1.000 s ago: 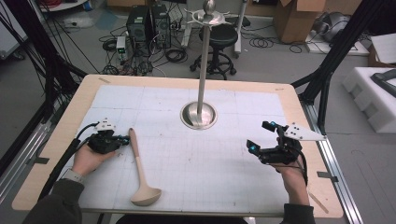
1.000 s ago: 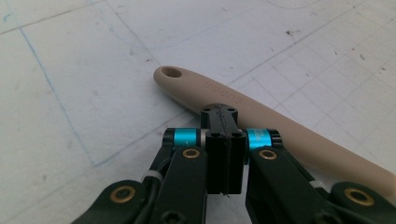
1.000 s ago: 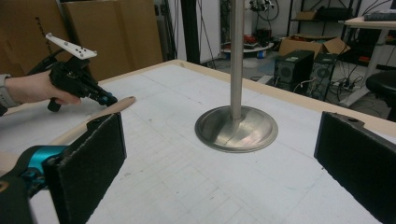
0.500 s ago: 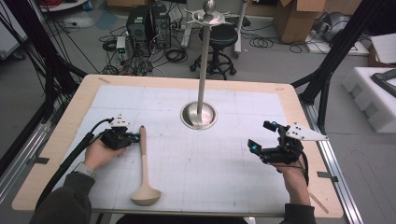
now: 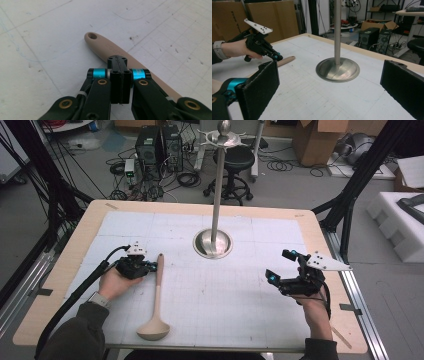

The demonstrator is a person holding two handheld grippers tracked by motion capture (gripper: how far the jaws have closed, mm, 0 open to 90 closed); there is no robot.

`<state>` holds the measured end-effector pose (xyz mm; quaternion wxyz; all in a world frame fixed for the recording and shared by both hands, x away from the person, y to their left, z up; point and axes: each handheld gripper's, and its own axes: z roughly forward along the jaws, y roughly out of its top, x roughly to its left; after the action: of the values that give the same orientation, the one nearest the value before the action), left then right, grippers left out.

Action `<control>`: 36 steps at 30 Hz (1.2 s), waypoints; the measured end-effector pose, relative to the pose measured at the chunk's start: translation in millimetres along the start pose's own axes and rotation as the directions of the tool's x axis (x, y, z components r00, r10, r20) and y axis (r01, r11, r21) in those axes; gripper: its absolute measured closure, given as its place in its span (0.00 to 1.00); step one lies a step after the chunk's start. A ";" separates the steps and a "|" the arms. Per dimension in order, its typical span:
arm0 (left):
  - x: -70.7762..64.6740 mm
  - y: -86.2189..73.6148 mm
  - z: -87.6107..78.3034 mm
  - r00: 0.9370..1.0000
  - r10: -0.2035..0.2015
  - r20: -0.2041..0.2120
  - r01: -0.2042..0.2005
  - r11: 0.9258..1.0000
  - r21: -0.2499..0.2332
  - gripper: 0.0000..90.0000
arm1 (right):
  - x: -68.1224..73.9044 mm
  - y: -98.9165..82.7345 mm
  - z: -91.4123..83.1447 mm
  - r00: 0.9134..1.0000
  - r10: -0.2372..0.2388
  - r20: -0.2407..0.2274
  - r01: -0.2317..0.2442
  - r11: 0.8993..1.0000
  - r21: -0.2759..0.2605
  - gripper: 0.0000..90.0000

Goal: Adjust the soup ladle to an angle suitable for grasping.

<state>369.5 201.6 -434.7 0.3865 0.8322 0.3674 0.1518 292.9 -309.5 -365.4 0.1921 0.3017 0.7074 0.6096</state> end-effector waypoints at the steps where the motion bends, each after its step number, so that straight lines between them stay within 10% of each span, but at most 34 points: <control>1: 0.6 1.6 -4.6 1.000 -0.005 -0.002 0.004 1.000 -0.013 1.00 | 0.0 0.1 -0.2 1.000 -0.001 0.000 0.001 1.000 -0.002 0.01; 12: -45.5 -0.5 -54.0 0.991 0.113 0.073 -0.108 0.992 -0.067 1.00 | 0.6 0.8 -2.5 1.000 -0.001 0.002 0.001 1.000 -0.014 0.01; 21: -82.7 -21.5 -43.1 0.976 0.155 0.150 -0.151 0.988 -0.039 1.00 | 0.5 0.3 -1.2 1.000 -0.002 0.005 0.002 1.000 -0.001 0.01; 28: -99.8 -28.1 -38.9 0.950 0.204 0.235 -0.211 0.977 0.007 1.00 | 0.1 0.1 -1.4 1.000 0.000 0.001 0.000 1.000 -0.002 0.01; 36: -102.3 -33.5 -34.1 0.946 0.209 0.247 -0.232 0.970 0.070 1.00 | 0.5 -0.1 -0.6 1.000 -0.002 -0.010 0.002 1.000 0.001 0.01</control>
<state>264.7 159.6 -434.5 0.3671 0.8982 0.2299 0.0752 292.1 -309.6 -365.3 0.1891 0.2981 0.7089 0.6106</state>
